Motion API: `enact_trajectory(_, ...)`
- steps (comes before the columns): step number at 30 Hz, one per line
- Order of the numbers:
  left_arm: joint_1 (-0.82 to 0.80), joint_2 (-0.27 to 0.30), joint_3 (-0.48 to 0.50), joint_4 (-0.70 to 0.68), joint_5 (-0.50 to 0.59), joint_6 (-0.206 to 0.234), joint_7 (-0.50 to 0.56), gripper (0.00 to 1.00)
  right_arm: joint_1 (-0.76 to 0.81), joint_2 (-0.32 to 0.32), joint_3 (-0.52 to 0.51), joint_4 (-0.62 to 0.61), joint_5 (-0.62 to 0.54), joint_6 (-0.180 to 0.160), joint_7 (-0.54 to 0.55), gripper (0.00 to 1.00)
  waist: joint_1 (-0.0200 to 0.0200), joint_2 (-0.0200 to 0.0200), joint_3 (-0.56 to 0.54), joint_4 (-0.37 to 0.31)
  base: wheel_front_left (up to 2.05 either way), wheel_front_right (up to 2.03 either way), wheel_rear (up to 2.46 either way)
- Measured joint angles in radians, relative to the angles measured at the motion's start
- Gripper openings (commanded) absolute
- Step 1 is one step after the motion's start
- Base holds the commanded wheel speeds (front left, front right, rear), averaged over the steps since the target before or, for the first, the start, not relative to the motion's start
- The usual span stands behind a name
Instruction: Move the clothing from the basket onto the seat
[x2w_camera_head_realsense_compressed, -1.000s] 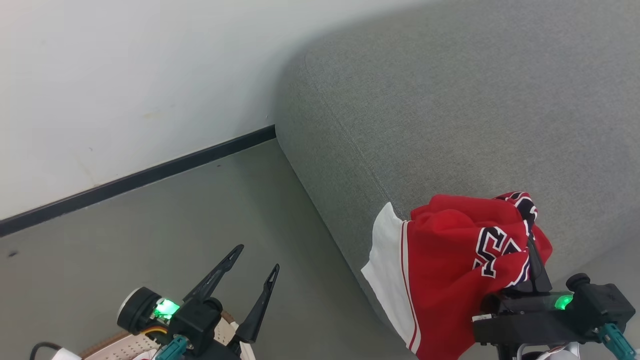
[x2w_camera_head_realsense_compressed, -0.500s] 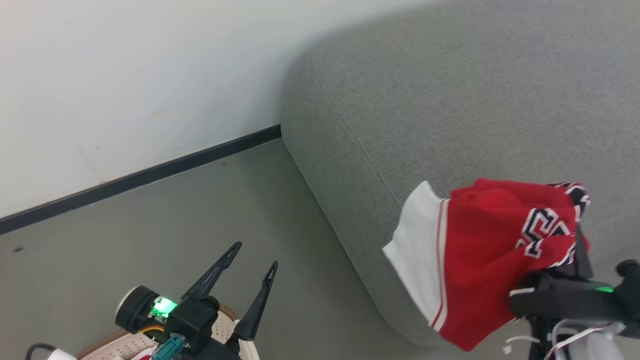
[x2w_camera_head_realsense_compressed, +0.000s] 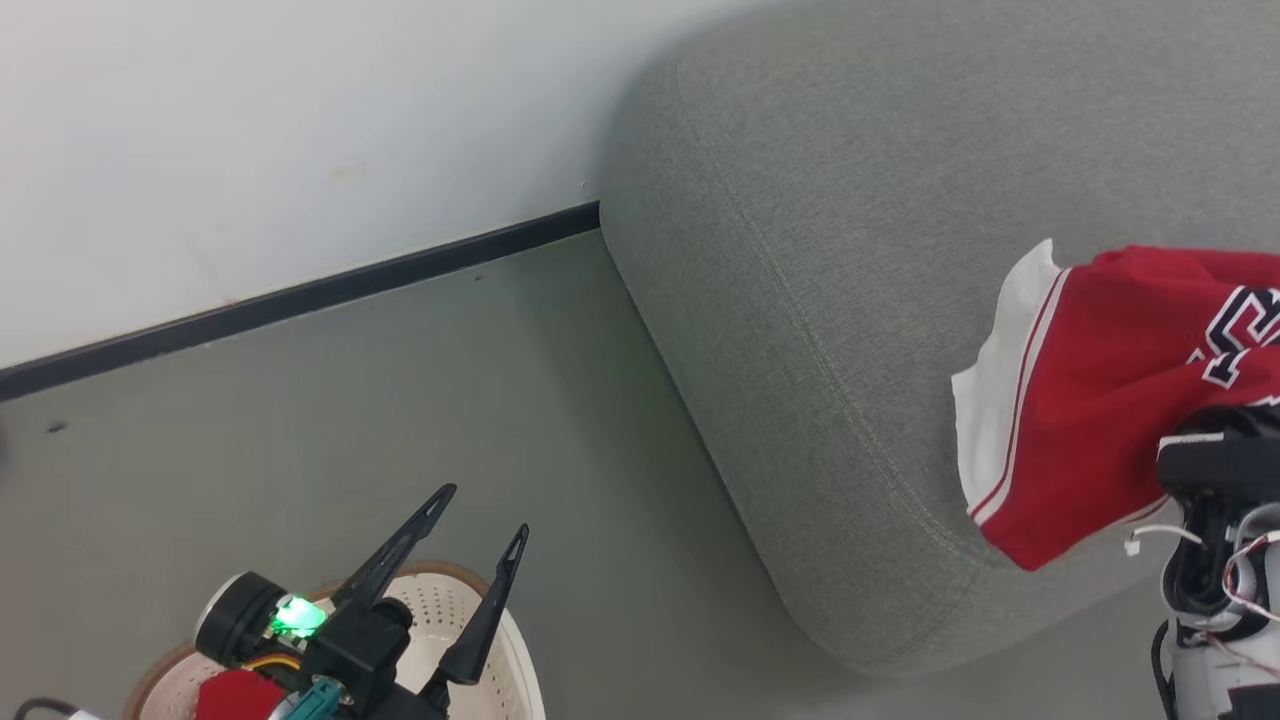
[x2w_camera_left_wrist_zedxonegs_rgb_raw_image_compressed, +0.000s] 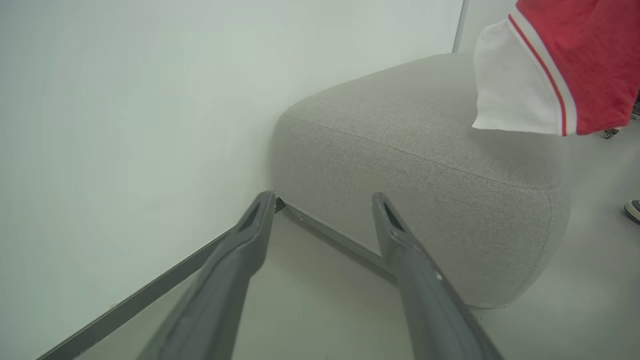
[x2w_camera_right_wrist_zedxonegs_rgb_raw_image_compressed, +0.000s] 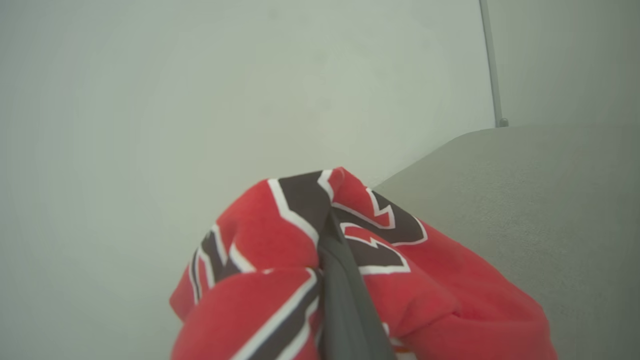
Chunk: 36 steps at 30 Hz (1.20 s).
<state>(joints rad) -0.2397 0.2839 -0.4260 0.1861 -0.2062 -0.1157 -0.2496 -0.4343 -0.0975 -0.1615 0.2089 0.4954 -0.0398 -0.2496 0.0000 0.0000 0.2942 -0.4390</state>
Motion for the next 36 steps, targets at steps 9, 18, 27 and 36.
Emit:
enact_trajectory(9, 0.004, 0.045, 0.017, -0.026, 0.016, -0.008, 0.000, 1.00, -0.160, -0.038, -0.016, 0.096, -0.005, 0.032, 0.000, 0.00, 0.0001, 0.0001, 0.058, 0.028, 0.00, 0.00, 0.00)
enact_trajectory(18, 0.016, 0.094, 0.044, -0.046, 0.015, -0.008, 0.000, 1.00, -0.270, -0.090, -0.079, 0.229, -0.030, 0.032, -0.007, 0.00, 0.0001, 0.0001, 0.123, 0.055, 0.00, 0.00, 0.00)
enact_trajectory(27, 0.024, 0.119, 0.062, -0.060, 0.015, -0.009, 0.000, 1.00, -0.346, -0.108, -0.120, 0.347, -0.030, 0.040, -0.007, 0.00, 0.0002, 0.0001, 0.169, 0.077, 0.00, 0.00, 0.00)
enact_trajectory(36, 0.042, 0.139, 0.074, -0.069, 0.014, -0.009, 0.000, 1.00, -0.380, -0.129, -0.176, 0.481, -0.030, 0.031, -0.007, 0.00, 0.0000, 0.0000, 0.197, 0.094, 0.00, 0.00, 0.00)
